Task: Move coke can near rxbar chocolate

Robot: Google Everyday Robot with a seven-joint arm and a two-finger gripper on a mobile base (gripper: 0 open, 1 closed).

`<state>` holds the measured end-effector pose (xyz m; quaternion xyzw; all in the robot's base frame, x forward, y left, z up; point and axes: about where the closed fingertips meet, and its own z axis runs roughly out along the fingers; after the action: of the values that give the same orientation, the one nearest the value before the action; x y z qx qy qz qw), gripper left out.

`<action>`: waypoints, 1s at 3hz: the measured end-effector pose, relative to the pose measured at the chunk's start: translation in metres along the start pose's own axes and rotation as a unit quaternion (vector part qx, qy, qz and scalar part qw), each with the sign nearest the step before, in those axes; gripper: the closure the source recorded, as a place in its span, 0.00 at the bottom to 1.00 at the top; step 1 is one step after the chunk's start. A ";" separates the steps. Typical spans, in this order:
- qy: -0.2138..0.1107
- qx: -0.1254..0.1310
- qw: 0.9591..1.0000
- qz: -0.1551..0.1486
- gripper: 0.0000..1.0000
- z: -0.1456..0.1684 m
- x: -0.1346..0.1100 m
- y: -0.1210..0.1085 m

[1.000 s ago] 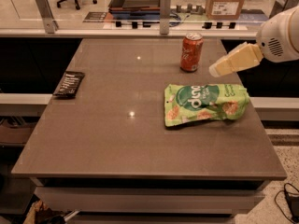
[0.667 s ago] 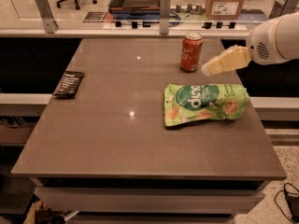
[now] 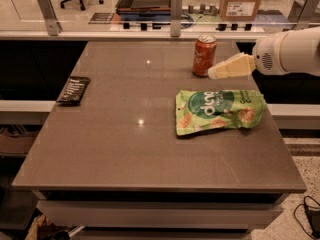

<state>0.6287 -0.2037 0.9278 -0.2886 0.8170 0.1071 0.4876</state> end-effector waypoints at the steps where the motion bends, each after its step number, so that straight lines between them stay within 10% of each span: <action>1: -0.028 0.000 1.000 0.002 0.00 0.016 -0.007 -0.011; 3: -0.077 -0.006 0.997 -0.004 0.00 0.046 -0.027 -0.034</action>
Offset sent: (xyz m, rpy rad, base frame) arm 0.0691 -0.0067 0.0111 0.0832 -0.1555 0.0099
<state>0.6919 -0.2003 0.9312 -0.2861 0.7751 0.1320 0.5476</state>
